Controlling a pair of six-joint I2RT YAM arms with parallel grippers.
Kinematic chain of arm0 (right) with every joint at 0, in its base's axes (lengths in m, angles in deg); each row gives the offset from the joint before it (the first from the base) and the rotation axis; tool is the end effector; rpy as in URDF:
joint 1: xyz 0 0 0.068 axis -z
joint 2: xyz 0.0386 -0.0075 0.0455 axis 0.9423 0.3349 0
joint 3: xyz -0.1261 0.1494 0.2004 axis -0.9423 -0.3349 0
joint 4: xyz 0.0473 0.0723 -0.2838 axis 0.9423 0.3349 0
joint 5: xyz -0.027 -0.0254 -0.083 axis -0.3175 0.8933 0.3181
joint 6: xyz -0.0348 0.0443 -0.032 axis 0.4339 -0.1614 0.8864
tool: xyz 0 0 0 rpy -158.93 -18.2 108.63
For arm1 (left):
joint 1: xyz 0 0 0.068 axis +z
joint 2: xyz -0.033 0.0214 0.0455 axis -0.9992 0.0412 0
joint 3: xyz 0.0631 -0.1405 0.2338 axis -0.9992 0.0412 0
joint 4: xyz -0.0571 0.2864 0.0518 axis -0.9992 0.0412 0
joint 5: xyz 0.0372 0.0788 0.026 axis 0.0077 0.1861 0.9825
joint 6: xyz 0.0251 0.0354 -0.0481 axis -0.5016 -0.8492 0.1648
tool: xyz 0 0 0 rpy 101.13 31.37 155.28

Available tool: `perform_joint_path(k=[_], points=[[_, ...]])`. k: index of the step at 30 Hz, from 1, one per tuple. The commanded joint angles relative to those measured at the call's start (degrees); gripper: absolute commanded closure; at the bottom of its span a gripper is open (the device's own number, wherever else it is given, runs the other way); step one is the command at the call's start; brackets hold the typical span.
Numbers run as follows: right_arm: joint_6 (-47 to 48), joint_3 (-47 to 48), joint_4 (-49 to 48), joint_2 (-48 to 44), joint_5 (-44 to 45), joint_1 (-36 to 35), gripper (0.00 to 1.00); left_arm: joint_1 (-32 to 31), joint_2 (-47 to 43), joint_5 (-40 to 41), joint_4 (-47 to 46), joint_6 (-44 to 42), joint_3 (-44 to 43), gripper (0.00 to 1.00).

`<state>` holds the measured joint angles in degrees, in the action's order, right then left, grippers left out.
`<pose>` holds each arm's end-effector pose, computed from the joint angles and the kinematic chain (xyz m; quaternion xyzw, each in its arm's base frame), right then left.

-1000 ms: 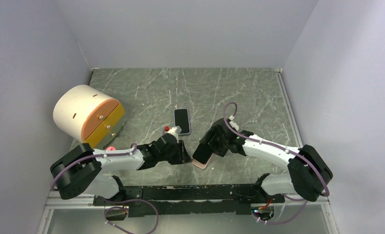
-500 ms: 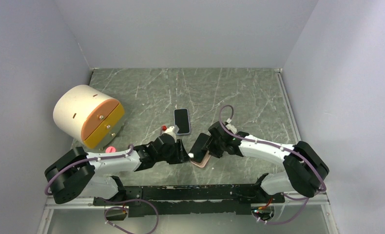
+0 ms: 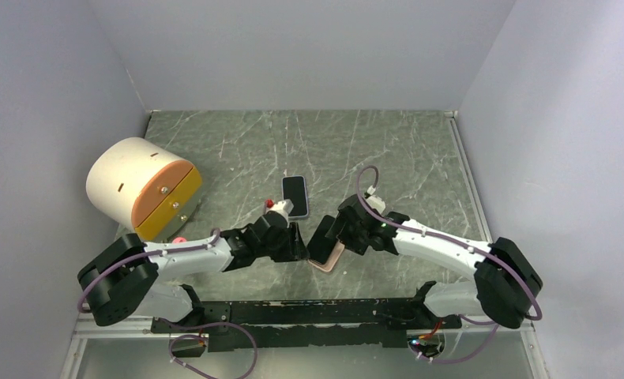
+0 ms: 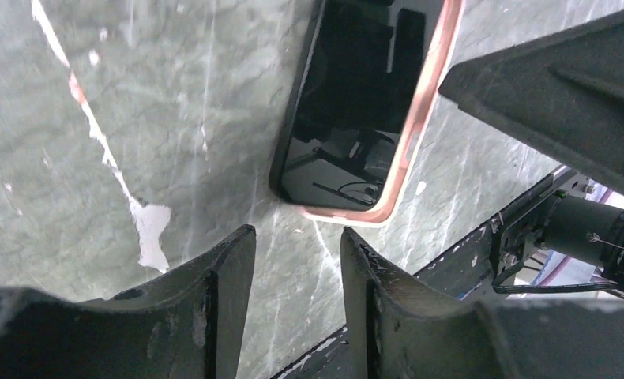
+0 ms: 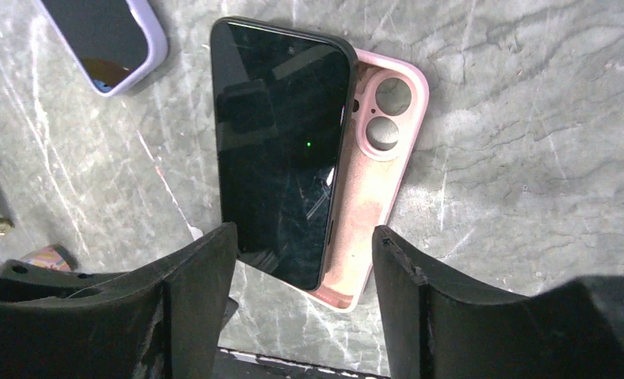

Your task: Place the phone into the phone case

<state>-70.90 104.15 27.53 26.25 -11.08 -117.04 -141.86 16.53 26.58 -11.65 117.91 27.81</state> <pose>0.1962 0.1949 0.1584 0.2320 0.9300 0.1931 0.2097 0.1652 -0.2312 0.1299 0.0002 0.9185 -0.3273 0.2218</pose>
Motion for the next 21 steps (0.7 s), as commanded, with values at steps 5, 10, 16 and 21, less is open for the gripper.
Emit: perform_joint_path(k=[5, 10, 16, 21], points=[[8.4, -3.0, -5.3, -5.3, -0.4, 0.2, 0.16, 6.2, 0.2, 0.4, 3.3, -6.8, -7.9, 0.47], [10.3, -6.1, -9.5, -5.1, -2.2, 0.9, 0.16, 9.2, 5.1, -2.8, 1.0, -8.5, -11.0, 0.46], [10.4, -10.8, -15.3, -6.5, -4.0, 2.1, 0.29, 10.7, 11.6, -6.9, 0.7, -10.8, -15.4, 0.47], [10.9, -13.1, -18.5, -6.6, -5.3, 3.4, 0.37, 10.7, 16.7, -10.4, 0.6, -13.1, -18.0, 0.49]])
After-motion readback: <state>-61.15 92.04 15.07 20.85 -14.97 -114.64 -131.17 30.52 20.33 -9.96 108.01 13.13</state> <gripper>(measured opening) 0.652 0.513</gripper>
